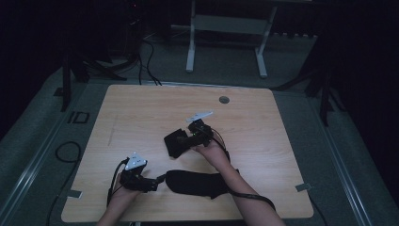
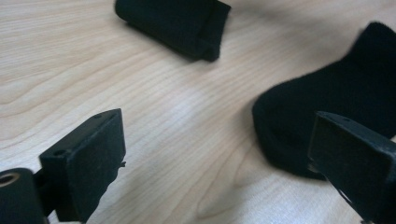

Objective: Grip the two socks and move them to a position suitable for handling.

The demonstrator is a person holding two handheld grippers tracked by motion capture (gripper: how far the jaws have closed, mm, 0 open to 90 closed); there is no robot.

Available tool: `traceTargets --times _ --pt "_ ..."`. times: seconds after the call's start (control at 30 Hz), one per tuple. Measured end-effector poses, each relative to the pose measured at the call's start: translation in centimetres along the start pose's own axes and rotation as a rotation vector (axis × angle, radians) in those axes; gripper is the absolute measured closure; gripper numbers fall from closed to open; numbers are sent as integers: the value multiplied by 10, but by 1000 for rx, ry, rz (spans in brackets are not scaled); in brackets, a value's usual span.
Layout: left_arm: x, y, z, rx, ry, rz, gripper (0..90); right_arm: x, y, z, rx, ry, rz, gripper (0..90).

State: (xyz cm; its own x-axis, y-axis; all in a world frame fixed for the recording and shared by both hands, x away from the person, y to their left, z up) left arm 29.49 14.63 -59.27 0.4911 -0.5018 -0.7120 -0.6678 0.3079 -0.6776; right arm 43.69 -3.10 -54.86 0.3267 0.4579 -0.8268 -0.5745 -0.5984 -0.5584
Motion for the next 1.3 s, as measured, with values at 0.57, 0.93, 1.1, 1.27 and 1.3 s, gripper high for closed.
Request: traceTargets --times 0.57,0.93,1.1,1.27,1.3 --pt "-3 1 7 -28 -1 -16 37 49 7 11 -57 6 94 754" --pt "-2 2 9 -44 -11 -15 38 10 5 8 -43 39 20 788" --pt "-1 1 7 -40 -14 -18 38 -27 14 -4 5 28 -49 788" --pt "0 0 5 -33 -13 -14 38 -43 38 -14 48 37 -67 786" --pt "0 0 4 -33 -11 -15 39 -43 45 -16 60 39 -64 785"
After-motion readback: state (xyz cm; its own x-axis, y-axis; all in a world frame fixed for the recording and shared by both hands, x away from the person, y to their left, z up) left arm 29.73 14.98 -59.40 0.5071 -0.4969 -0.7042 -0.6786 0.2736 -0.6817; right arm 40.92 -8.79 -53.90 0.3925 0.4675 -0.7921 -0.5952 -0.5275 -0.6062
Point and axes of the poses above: each handheld gripper's, and its own axes: x roughly forward along the jaws, y roughly out of its underside, z roughly to its left, the point moved 5 cm from there along x, roughly forward along the jaws, and after that the axes turned 10 degrees about z, right-handed, at the moved point
